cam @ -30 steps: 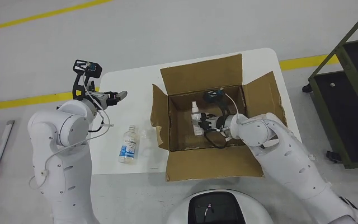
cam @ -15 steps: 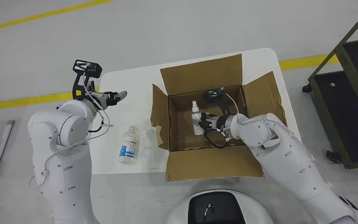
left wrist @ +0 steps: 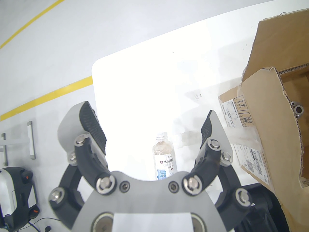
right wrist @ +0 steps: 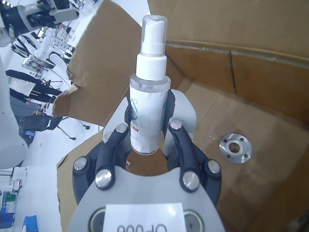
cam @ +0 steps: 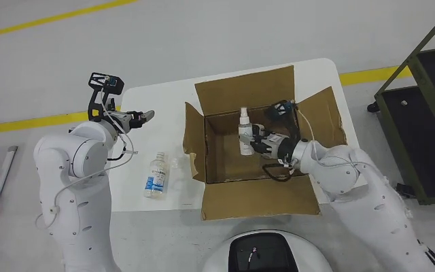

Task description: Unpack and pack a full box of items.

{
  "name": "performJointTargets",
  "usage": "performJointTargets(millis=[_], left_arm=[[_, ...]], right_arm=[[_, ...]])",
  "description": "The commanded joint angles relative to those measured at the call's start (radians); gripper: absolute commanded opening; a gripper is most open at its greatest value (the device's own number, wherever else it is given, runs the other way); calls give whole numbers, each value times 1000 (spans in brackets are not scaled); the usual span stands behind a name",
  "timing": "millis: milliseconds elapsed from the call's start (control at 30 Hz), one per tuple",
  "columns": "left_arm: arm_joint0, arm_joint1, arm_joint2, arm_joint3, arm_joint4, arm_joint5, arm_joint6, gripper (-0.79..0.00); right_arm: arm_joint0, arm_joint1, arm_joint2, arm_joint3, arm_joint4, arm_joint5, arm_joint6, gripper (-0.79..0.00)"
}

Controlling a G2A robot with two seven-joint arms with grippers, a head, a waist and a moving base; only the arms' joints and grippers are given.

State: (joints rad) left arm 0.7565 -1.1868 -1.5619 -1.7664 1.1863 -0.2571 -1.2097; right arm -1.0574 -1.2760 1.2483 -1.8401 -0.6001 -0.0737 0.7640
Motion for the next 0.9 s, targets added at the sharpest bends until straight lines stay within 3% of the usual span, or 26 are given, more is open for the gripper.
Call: performJointTargets(millis=[0,300,867], left_arm=[[0,0,0,0,0,0,0,0],[0,0,0,0,0,0,0,0],[0,0,0,0,0,0,0,0]], right_arm=[[-38,6,47,-40,11,-16,-25,-785],[-178,31,236,-158,85,-132,-126,-785],[-174,35,277,-175,97,-130,-168,-785]])
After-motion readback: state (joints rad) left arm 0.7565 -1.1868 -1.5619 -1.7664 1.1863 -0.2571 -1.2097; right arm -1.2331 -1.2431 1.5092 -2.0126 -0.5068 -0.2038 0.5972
